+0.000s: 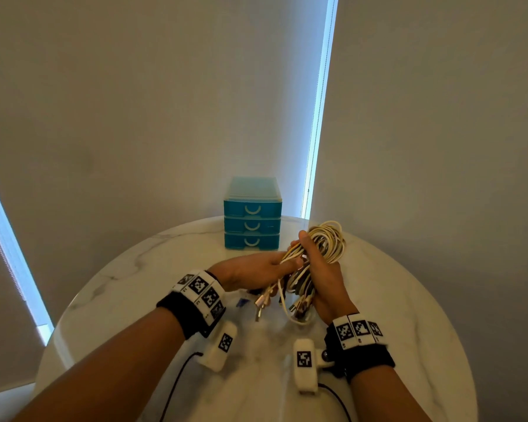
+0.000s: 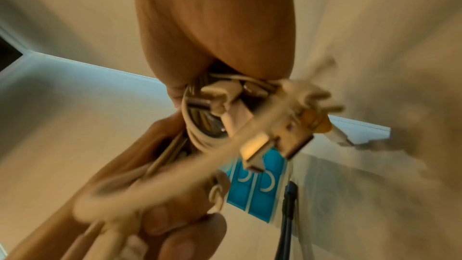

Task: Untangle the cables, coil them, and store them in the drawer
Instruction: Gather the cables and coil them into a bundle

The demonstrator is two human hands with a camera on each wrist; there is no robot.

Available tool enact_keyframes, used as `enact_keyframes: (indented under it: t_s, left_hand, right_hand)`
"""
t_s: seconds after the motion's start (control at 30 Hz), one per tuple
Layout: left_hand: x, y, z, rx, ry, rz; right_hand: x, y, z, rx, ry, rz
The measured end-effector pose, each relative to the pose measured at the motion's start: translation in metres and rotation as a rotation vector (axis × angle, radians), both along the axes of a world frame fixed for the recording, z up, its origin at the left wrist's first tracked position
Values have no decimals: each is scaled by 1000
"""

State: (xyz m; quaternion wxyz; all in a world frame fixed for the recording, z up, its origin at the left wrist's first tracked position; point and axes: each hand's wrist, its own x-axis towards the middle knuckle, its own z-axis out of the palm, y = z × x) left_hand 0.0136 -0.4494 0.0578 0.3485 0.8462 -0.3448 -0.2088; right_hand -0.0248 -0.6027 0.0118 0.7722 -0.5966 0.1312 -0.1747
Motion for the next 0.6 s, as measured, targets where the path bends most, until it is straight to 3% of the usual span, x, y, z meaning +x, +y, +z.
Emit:
enact_keyframes:
  t_s: [0.17,0.27,0.47,0.6]
  left_hand:
    - [17,14,-1,133,21,-23]
    - [19,12,-8,54,52,22]
    - [26,8,-21,-194,304,178]
    - [28,4,-23,-206,408,207]
  right_hand:
    - [-2,7,4,3,-46,27]
    - [-3,11,3,98,-52,9]
    - [3,6,0,460,-77,11]
    - [6,2,-1,486,-56,-10]
